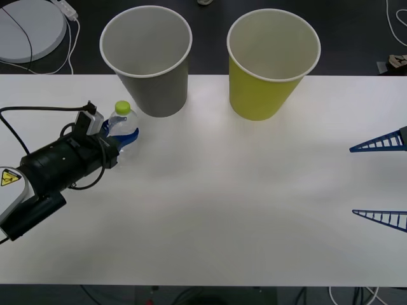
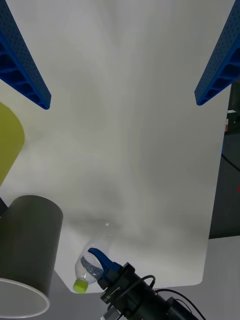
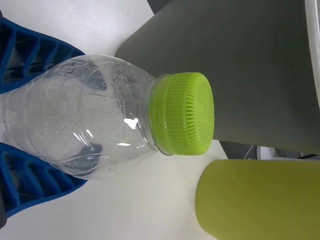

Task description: Put the can into the green bin and the plastic bottle into the gray bin

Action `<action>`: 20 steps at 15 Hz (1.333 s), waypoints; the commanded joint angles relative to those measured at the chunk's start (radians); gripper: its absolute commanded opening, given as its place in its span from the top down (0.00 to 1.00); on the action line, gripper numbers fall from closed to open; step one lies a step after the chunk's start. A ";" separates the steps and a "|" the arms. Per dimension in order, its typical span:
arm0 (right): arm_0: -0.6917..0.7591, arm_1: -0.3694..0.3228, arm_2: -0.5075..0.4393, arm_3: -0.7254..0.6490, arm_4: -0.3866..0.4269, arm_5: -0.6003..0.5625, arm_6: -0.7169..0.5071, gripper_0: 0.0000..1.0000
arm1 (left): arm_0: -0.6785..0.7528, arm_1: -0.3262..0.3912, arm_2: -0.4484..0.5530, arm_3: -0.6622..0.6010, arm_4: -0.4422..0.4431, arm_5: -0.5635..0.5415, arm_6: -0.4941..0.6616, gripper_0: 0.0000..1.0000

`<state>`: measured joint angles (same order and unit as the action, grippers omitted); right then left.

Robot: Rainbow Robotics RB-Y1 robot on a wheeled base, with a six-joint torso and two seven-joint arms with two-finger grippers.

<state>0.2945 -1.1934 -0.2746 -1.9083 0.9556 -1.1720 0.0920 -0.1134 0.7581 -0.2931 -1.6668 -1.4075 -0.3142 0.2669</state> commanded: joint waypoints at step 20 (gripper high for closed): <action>0.000 0.000 0.000 0.000 0.000 0.000 0.000 0.00 | 0.195 0.248 0.152 -0.251 0.209 -0.080 0.110 1.00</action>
<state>0.2945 -1.1934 -0.2746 -1.9083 0.9556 -1.1720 0.0920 0.0812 0.9987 -0.1566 -1.9173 -1.2046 -0.3685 0.3689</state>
